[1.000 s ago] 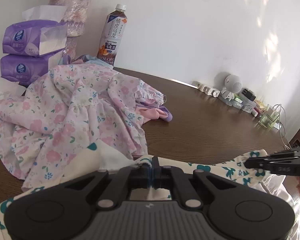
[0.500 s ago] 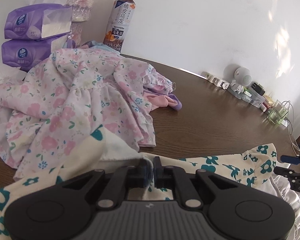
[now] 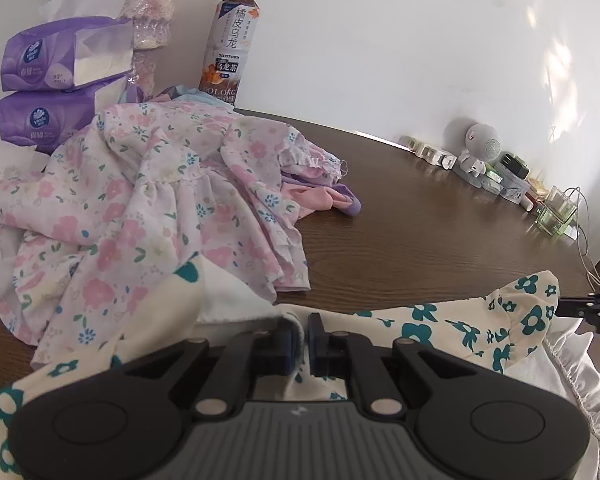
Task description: Fold clothes
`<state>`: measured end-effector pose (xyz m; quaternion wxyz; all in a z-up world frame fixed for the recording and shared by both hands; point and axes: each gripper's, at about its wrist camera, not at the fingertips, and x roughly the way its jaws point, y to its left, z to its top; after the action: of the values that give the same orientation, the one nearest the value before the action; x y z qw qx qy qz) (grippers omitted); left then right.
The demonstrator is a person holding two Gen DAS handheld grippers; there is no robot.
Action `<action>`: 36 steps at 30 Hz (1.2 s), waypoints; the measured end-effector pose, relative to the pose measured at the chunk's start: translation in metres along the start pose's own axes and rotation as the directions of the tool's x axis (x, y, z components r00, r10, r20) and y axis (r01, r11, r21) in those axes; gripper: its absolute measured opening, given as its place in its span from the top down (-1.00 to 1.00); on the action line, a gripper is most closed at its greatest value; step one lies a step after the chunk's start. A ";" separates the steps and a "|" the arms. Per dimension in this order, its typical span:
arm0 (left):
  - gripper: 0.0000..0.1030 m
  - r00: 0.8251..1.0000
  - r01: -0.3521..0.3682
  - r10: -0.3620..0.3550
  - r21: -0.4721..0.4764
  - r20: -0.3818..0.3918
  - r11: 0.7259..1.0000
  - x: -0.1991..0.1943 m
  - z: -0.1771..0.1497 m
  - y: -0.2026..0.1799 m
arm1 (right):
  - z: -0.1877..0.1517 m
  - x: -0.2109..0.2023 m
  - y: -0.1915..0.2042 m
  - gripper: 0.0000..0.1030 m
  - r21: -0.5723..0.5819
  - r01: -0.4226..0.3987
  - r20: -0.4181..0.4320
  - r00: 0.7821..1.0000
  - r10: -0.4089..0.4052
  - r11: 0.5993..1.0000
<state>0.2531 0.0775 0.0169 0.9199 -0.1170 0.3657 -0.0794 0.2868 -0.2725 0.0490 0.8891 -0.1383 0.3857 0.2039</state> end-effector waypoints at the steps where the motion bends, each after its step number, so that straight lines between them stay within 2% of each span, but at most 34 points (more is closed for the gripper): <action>1: 0.88 1.000 0.002 -0.002 -0.003 0.000 1.000 0.000 0.000 0.000 | -0.001 -0.008 0.002 0.97 0.001 -0.005 0.000 1.000 0.005 1.000; 4: 0.88 1.000 0.006 -0.006 -0.007 0.003 1.000 0.000 0.000 0.001 | -0.007 -0.023 0.009 0.97 0.006 -0.048 -0.027 0.999 0.048 0.999; 8: 0.88 1.000 0.011 -0.011 -0.012 0.004 1.000 0.000 0.000 0.003 | -0.025 -0.012 0.025 0.97 -0.055 0.003 -0.113 0.994 -0.009 0.998; 10: 0.88 1.000 0.016 -0.016 -0.020 0.003 1.000 0.000 0.000 0.004 | -0.029 -0.010 0.027 0.96 -0.056 0.015 -0.110 0.994 -0.021 0.998; 13: 0.80 1.000 0.028 -0.028 -0.032 -0.002 0.999 -0.001 0.001 0.005 | -0.018 -0.028 0.019 0.82 0.035 -0.042 -0.031 0.999 0.043 0.999; 15: 0.50 0.999 0.052 -0.052 -0.038 -0.005 0.998 -0.001 0.001 0.004 | -0.007 -0.043 0.017 0.42 0.083 -0.100 0.048 0.994 0.097 0.991; 16: 0.44 0.998 0.058 -0.058 -0.038 -0.005 0.998 -0.002 0.002 0.002 | 0.000 -0.048 0.019 0.34 0.081 -0.121 0.082 0.990 0.114 0.989; 18: 0.38 0.999 0.053 -0.054 -0.031 -0.004 0.998 -0.001 0.002 -0.002 | 0.016 -0.047 0.028 0.30 0.053 -0.138 0.119 0.984 0.131 0.989; 21: 0.35 0.999 0.046 -0.046 -0.041 -0.001 0.998 0.000 0.002 -0.003 | 0.041 -0.022 0.051 0.31 -0.009 -0.125 0.106 0.986 0.126 0.992; 24: 0.36 0.998 0.056 -0.056 -0.073 -0.001 0.996 0.000 0.003 0.000 | 0.059 0.016 0.072 0.26 -0.074 -0.094 0.051 0.994 0.098 0.993; 26: 0.45 0.999 0.050 -0.050 -0.079 0.002 0.996 0.000 0.002 0.001 | 0.063 0.042 0.076 0.24 -0.074 -0.071 0.000 0.997 0.071 0.995; 30: 0.70 0.999 0.032 -0.031 -0.071 0.017 0.997 0.000 0.001 0.003 | 0.057 0.071 0.071 0.27 -0.020 -0.039 -0.077 0.996 0.037 0.999; 31: 0.79 0.999 0.031 -0.029 -0.067 0.025 0.997 -0.001 0.001 0.003 | 0.053 0.070 0.069 0.32 -0.017 -0.036 -0.073 0.997 0.034 0.999; 32: 1.00 0.999 0.032 -0.030 -0.055 0.038 0.998 -0.002 0.000 0.003 | 0.049 0.070 0.067 0.54 -0.015 -0.035 -0.067 0.997 0.034 0.999; 33: 0.97 0.998 0.036 -0.034 -0.032 0.062 0.999 -0.004 0.001 0.001 | 0.046 0.068 0.066 0.82 -0.013 -0.039 -0.058 0.998 0.038 0.999; 35: 0.97 0.993 0.043 -0.044 0.009 0.112 0.999 -0.009 0.003 -0.006 | 0.040 0.067 0.065 0.83 -0.009 -0.031 -0.040 0.999 0.030 0.999; 36: 0.95 0.993 0.041 -0.042 0.011 0.113 0.999 -0.008 0.004 -0.008 | 0.037 0.067 0.067 0.83 -0.020 -0.015 -0.030 0.999 0.015 1.000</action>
<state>0.2501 0.0725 0.0272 0.9378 -0.1250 0.3101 -0.0932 0.3207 -0.1817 0.0180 0.8802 -0.1474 0.3980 0.2123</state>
